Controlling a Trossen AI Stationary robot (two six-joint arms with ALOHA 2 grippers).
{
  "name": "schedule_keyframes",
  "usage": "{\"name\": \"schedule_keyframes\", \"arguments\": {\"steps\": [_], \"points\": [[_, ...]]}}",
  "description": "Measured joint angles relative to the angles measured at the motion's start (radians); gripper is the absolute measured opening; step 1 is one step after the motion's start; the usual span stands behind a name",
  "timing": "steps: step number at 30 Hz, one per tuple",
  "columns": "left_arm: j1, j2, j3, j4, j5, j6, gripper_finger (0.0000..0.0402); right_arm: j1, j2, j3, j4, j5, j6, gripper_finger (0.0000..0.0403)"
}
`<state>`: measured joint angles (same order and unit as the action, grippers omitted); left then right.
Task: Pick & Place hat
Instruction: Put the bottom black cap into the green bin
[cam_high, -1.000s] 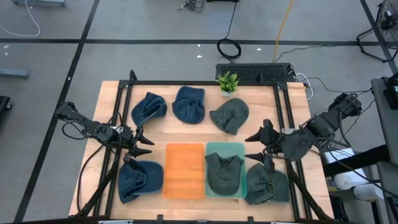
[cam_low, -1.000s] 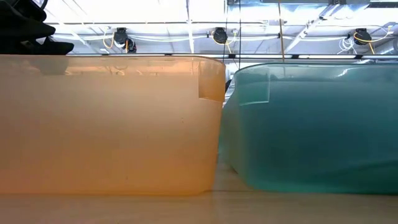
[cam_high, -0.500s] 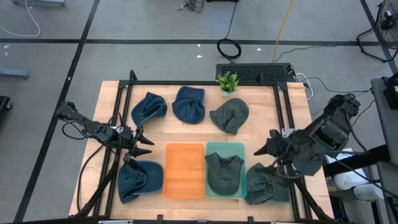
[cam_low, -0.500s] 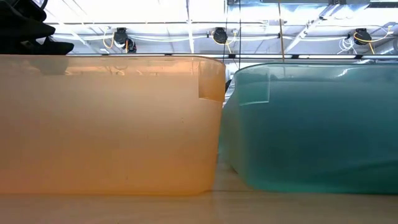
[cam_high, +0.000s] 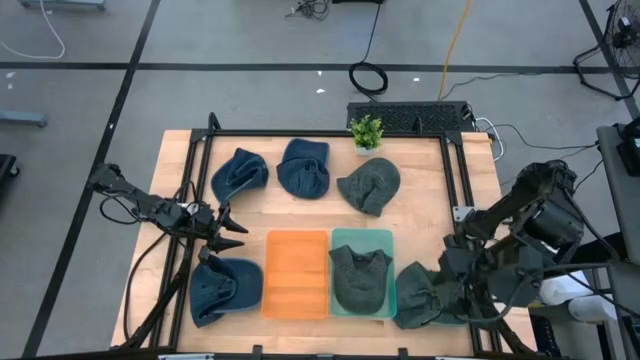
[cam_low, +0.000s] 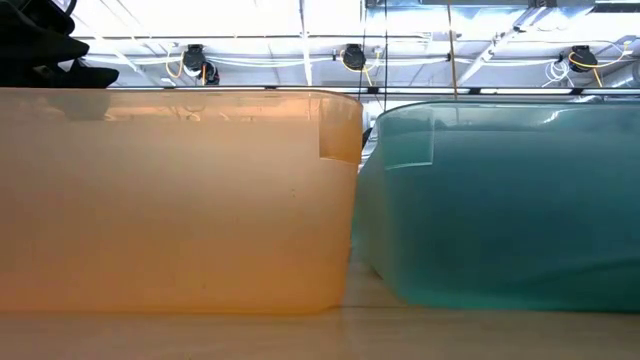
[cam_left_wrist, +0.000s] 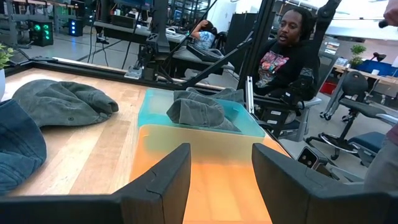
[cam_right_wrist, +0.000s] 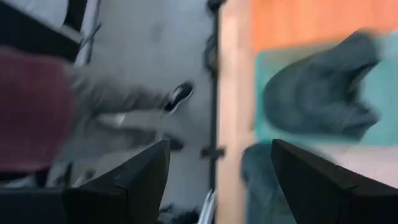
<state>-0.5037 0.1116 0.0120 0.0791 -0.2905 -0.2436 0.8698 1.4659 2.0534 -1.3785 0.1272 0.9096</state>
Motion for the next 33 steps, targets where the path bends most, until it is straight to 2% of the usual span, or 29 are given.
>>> {"name": "schedule_keyframes", "arguments": {"steps": [6,10,17,25,33], "points": [[0.0,0.0,0.0,0.0,0.0,0.0,0.0179,0.026,0.01,0.033,-0.027,-0.154,0.07,0.0267],[0.0,0.0,0.0,0.0,0.0,0.0,0.0179,0.045,0.011,0.033,-0.055,-0.209,0.121,0.0267],[0.0,0.0,0.0,0.0,0.0,0.0,0.0179,0.06,0.037,0.033,-0.065,-0.197,0.119,0.0267],[0.0,0.0,0.0,0.0,0.0,0.0,0.0179,0.084,0.088,0.016,-0.067,-0.075,0.011,0.0267],[0.0,0.0,0.0,0.0,0.0,0.0,0.0179,0.084,0.143,-0.065,-0.055,-0.077,-0.018,0.0267]]}}
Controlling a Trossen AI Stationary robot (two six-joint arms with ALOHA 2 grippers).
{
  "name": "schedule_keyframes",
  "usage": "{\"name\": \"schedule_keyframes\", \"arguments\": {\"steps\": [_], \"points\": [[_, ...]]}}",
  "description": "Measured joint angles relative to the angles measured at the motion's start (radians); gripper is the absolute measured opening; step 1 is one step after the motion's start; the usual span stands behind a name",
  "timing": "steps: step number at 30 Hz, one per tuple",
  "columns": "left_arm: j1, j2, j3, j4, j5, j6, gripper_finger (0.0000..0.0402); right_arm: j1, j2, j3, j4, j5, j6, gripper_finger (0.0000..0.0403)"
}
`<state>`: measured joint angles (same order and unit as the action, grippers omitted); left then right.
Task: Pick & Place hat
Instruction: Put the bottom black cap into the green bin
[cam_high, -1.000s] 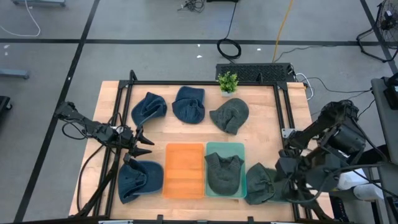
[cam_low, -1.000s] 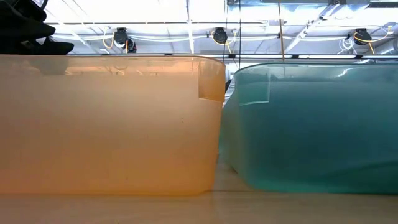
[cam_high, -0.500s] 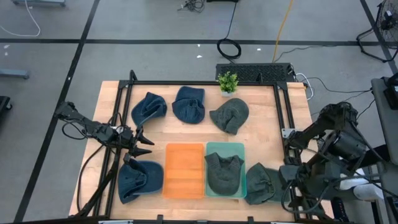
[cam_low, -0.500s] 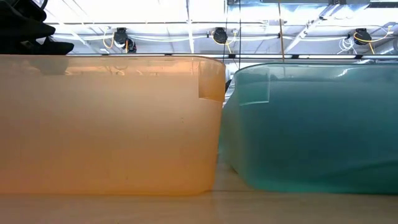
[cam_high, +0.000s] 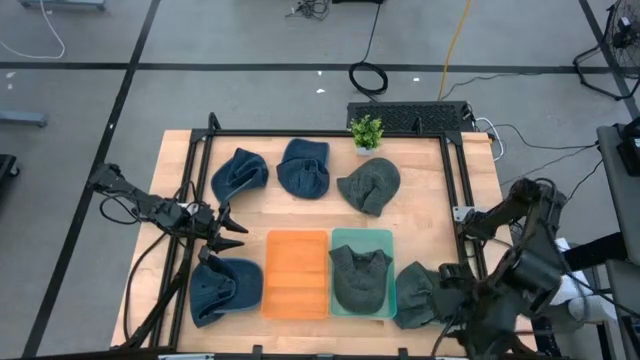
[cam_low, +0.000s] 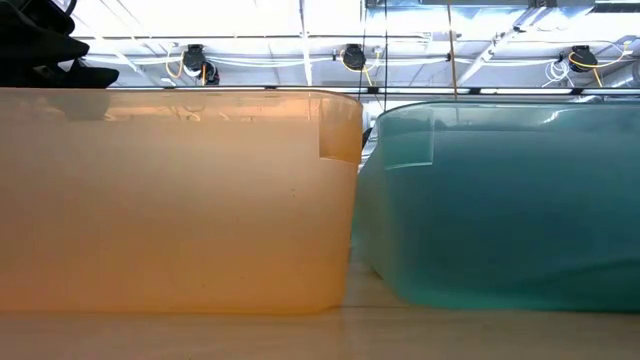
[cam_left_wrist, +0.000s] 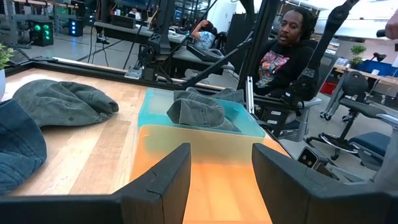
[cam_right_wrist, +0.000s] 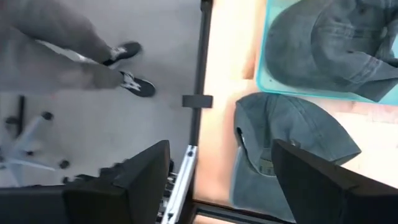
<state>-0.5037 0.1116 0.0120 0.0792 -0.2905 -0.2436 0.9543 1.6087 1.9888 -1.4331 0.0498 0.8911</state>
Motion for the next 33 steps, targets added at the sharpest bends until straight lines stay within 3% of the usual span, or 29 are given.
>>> {"name": "schedule_keyframes", "arguments": {"steps": [9,28,33], "points": [[0.0,0.0,0.0,0.0,0.0,0.0,0.0179,-0.004,0.06,-0.088,0.037,0.002,-0.077,0.0267],[0.0,0.0,0.0,0.0,0.0,0.0,0.0179,-0.011,0.064,-0.393,0.315,-0.003,-0.002,0.0267],[0.0,0.0,0.0,0.0,0.0,0.0,0.0179,-0.007,0.064,-0.453,0.315,-0.064,-0.019,0.0267]]}}
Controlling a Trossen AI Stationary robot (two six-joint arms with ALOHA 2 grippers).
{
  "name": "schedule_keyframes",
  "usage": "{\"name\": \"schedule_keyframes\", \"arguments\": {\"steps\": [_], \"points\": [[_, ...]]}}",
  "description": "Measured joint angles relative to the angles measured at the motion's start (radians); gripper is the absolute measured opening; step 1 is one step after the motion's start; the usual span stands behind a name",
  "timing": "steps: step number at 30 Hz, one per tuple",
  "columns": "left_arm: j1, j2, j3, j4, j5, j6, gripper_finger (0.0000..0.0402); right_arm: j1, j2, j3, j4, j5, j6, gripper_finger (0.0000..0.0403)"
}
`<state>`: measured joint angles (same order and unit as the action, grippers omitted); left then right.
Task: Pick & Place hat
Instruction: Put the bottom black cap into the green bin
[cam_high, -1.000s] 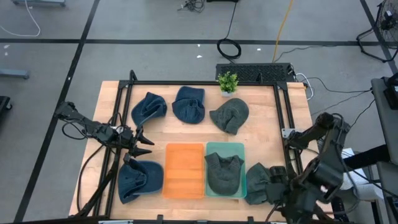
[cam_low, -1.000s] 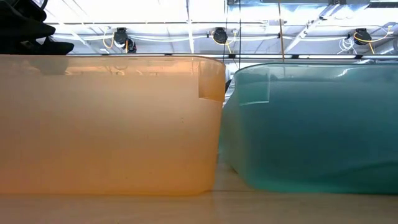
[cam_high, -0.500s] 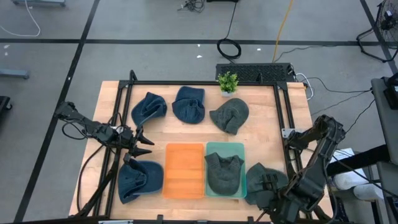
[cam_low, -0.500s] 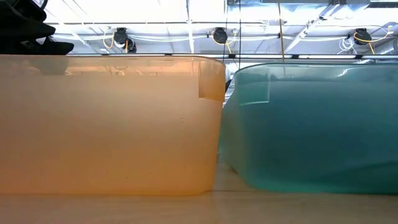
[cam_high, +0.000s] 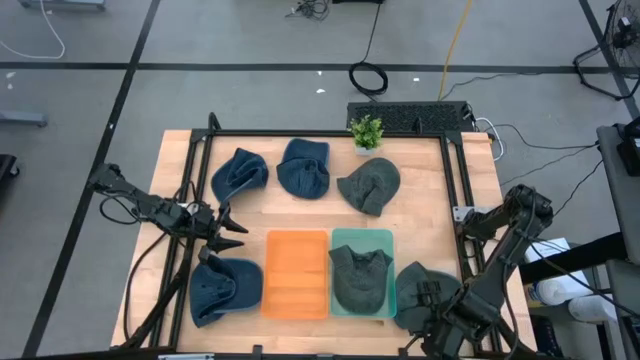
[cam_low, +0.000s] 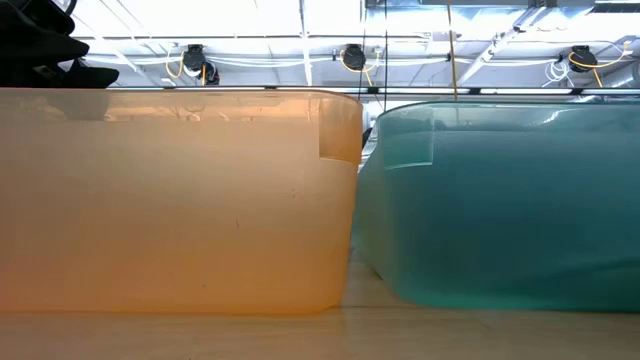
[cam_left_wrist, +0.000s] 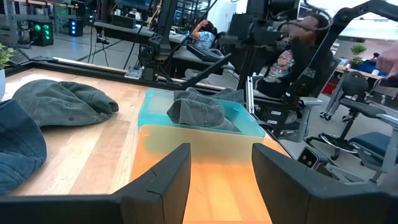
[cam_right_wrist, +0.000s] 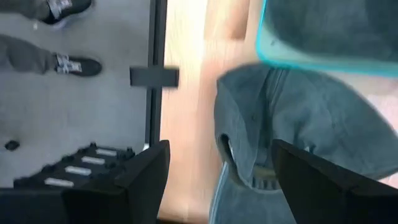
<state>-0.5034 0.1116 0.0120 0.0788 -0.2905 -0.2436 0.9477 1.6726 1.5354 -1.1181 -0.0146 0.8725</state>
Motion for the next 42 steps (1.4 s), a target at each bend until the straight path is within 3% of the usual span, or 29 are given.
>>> {"name": "schedule_keyframes", "arguments": {"steps": [17,29,39,42], "points": [[0.0,0.0,0.0,0.0,0.0,0.0,0.0179,0.075,0.0,-0.123,0.001,-0.021,0.105,0.0267],[0.0,0.0,0.0,0.0,0.0,0.0,0.0179,0.082,0.0,-0.245,0.023,-0.051,0.286,0.0267],[0.0,0.0,0.0,0.0,0.0,0.0,0.0179,0.082,0.0,-0.414,0.279,-0.207,0.297,0.0267],[0.0,0.0,0.0,0.0,0.0,0.0,0.0179,0.082,0.0,-0.435,0.283,-0.222,0.297,0.0261]]}}
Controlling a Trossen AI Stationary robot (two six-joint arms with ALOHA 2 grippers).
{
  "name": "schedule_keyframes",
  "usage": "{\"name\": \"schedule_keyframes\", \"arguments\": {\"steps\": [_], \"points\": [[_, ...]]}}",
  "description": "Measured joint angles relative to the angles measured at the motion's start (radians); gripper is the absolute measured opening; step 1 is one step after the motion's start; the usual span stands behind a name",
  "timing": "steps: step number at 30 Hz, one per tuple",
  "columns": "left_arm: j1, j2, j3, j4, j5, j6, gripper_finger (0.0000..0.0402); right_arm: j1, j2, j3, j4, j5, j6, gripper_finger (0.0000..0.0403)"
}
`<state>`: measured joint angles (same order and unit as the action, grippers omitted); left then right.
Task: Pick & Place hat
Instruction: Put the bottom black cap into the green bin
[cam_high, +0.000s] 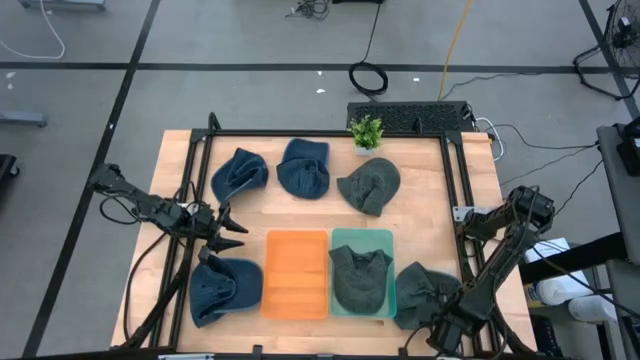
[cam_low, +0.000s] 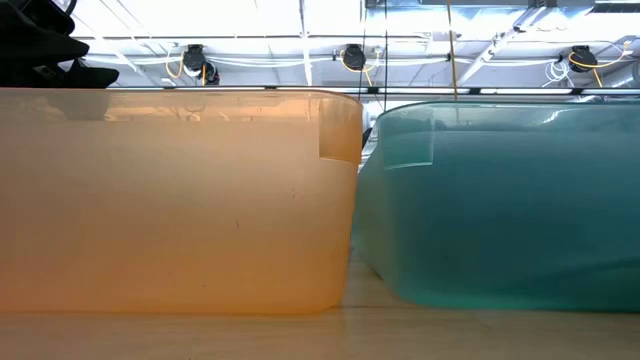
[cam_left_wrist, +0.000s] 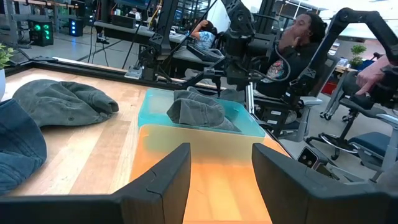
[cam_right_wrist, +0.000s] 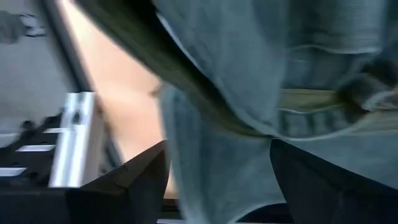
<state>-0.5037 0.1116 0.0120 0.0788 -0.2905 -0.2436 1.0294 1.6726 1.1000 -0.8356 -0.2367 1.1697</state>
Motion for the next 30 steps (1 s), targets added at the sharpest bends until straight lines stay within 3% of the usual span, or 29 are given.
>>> {"name": "schedule_keyframes", "arguments": {"steps": [6,16,30], "points": [[0.0,0.0,0.0,0.0,0.0,0.0,0.0179,0.0,0.0,-0.001,-0.009,0.0,-0.008,0.0199],[0.0,0.0,0.0,0.0,0.0,0.0,0.0179,-0.001,-0.012,0.001,-0.012,-0.025,-0.004,0.0018],[0.0,0.0,0.0,0.0,0.0,0.0,0.0179,-0.036,-0.263,-0.001,-0.046,-0.114,0.049,0.0001]]}}
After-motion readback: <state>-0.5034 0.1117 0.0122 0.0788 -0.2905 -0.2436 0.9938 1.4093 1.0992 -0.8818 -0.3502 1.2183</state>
